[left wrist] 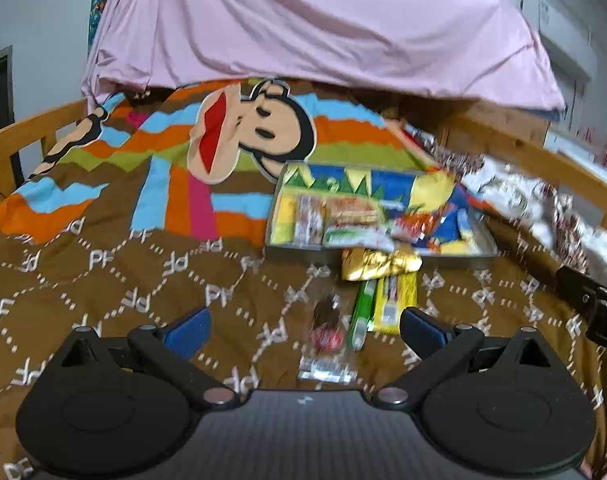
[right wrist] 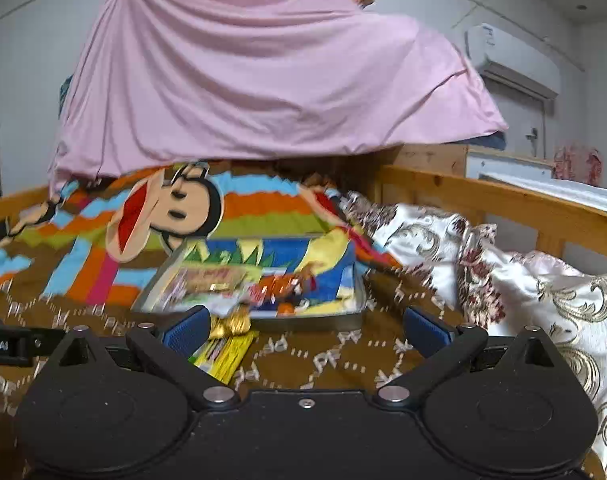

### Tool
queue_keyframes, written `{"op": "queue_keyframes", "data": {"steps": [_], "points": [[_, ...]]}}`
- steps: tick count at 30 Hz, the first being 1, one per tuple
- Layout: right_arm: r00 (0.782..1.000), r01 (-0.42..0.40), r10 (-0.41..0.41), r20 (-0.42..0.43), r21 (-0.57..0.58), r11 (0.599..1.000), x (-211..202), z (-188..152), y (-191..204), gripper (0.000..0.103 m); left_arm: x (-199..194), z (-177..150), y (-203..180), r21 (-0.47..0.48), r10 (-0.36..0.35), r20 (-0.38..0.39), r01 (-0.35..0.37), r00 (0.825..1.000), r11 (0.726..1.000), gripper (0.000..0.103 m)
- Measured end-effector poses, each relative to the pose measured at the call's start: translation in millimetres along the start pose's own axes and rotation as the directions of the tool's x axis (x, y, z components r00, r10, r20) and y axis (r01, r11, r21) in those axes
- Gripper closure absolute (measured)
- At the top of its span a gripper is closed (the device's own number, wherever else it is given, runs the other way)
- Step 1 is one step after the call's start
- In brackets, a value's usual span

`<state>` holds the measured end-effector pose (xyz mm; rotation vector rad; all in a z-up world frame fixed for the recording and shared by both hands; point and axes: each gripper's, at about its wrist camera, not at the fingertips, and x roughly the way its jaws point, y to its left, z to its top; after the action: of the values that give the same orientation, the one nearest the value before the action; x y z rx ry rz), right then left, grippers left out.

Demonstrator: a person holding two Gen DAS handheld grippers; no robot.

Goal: Organize snacks
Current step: 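Lift both tools away from the tray toward the remaining snacks, then lower the left tool toward the brown jerky packet while the right tool approaches the yellow wafer bar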

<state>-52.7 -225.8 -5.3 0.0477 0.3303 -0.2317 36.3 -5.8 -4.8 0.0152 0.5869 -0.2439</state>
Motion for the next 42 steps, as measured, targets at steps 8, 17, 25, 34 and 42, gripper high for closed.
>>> {"op": "queue_keyframes", "data": {"steps": [8, 17, 25, 34, 42], "points": [[0.997, -0.020, 0.020, -0.076, -0.009, 1.000, 8.9, -13.0, 7.8, 0.001, 2.6, -5.7, 11.8, -0.055, 0.024, -0.066, -0.028, 0.997, 0.998, 0.001], [0.991, -0.057, 0.051, -0.122, -0.040, 0.998, 21.3, -14.0, 14.1, 0.001, 13.7, -5.0, 13.1, -0.056, 0.040, -0.127, -0.047, 0.991, 0.997, 0.001], [0.977, -0.161, 0.121, -0.174, -0.235, 0.959, 36.1, -8.6, 28.6, 0.001, 37.7, 10.4, 15.2, -0.005, -0.032, -0.185, 0.032, 0.982, 0.999, 0.001], [0.960, -0.220, 0.150, -0.235, -0.304, 0.927, 61.6, -19.4, 43.7, 0.001, 81.2, 20.5, 16.6, 0.168, -0.067, -0.251, 0.111, 0.966, 0.980, 0.001], [0.961, -0.173, 0.090, -0.261, -0.315, 0.933, 97.9, -31.7, 52.5, 0.001, 110.9, 22.6, 1.6, 0.335, -0.033, -0.267, 0.125, 0.963, 0.934, 0.001]]}}
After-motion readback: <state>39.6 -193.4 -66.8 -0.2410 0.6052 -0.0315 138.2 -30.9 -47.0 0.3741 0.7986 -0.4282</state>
